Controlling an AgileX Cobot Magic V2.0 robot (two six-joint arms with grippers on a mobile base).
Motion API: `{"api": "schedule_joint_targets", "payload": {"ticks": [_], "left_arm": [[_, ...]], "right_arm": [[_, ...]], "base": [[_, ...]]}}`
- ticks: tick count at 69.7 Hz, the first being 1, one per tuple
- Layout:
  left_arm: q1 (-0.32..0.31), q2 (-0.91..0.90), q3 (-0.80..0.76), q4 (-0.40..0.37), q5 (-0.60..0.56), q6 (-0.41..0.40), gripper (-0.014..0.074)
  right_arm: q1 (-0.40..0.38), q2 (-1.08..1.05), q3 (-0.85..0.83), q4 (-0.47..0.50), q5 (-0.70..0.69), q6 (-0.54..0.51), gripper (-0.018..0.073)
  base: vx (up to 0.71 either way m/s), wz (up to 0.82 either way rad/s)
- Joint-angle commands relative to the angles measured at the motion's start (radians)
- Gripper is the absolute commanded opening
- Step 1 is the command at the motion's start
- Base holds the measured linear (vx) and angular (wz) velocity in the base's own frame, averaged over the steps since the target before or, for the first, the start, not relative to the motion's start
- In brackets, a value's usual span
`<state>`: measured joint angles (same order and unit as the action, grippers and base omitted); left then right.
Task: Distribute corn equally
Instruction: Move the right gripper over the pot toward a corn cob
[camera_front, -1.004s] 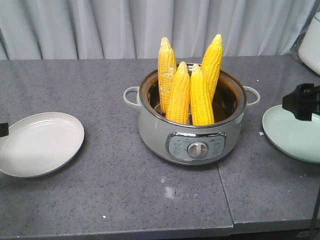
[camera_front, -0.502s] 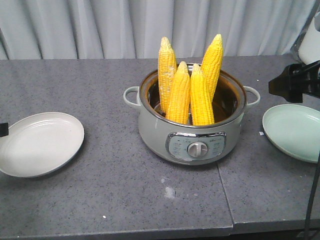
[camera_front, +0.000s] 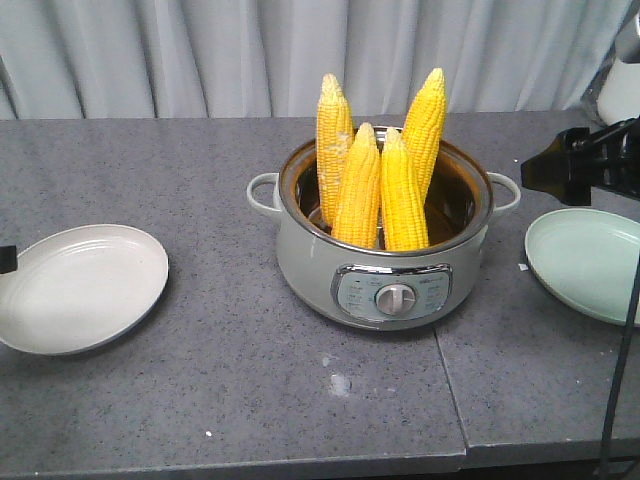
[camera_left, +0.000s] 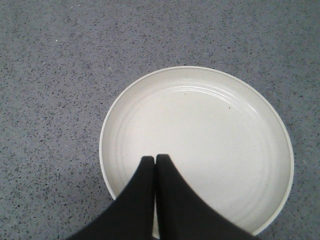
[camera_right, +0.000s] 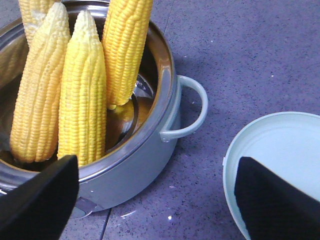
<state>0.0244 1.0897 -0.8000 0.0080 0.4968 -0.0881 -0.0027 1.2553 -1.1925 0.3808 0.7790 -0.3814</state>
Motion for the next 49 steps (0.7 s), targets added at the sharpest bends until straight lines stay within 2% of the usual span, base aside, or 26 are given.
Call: {"api": "schedule_joint_targets", "payload": {"ticks": [1,13,20,24,32,34,38,45,49], "left_arm": [[-0.007,-0.012,-0.034,-0.008,-0.062,-0.004,-0.0009],[-0.007,-0.010,-0.034,-0.002,-0.068,0.000,0.0013],[-0.007,-0.010,-0.034,-0.002,-0.078,0.000,0.0087],[-0.007,-0.010,-0.034,-0.002,-0.084,0.000,0.0145],[-0.007,-0.010,-0.034,-0.002,-0.086,0.000,0.0323],[-0.007,-0.010,-0.034,-0.002,-0.085,0.000,0.0398],[-0.007,-0.010,-0.034,-0.002,-0.085,0.000,0.0488],[-0.007,-0.010,-0.034,0.000,-0.082,0.000,0.0595],[-0.007,-0.010,-0.034,-0.003,-0.082,0.000,0.0620]], "right_arm": [[-0.004,-0.004,-0.032,0.053,-0.052,-0.041,0.0578],[-0.004,0.033,-0.061,0.105,-0.041,-0.074,0.0578],[-0.004,0.063,-0.112,0.135,-0.008,-0.097,0.0578],[-0.004,0.081,-0.146,0.155,0.015,-0.112,0.0578],[0.010,0.128,-0.204,0.179,0.042,-0.130,0.0578],[0.031,0.143,-0.221,0.171,0.046,-0.144,0.0578],[0.077,0.172,-0.250,0.148,0.042,-0.153,0.0578],[0.155,0.223,-0.293,0.093,0.018,-0.114,0.0578],[0.184,0.250,-0.320,0.062,0.017,-0.074,0.0578]], "base": [[0.00,0.00],[0.00,0.00],[0.00,0.00],[0.00,0.00],[0.00,0.00],[0.00,0.00],[0.00,0.00],[0.00,0.00],[0.00,0.00]]}}
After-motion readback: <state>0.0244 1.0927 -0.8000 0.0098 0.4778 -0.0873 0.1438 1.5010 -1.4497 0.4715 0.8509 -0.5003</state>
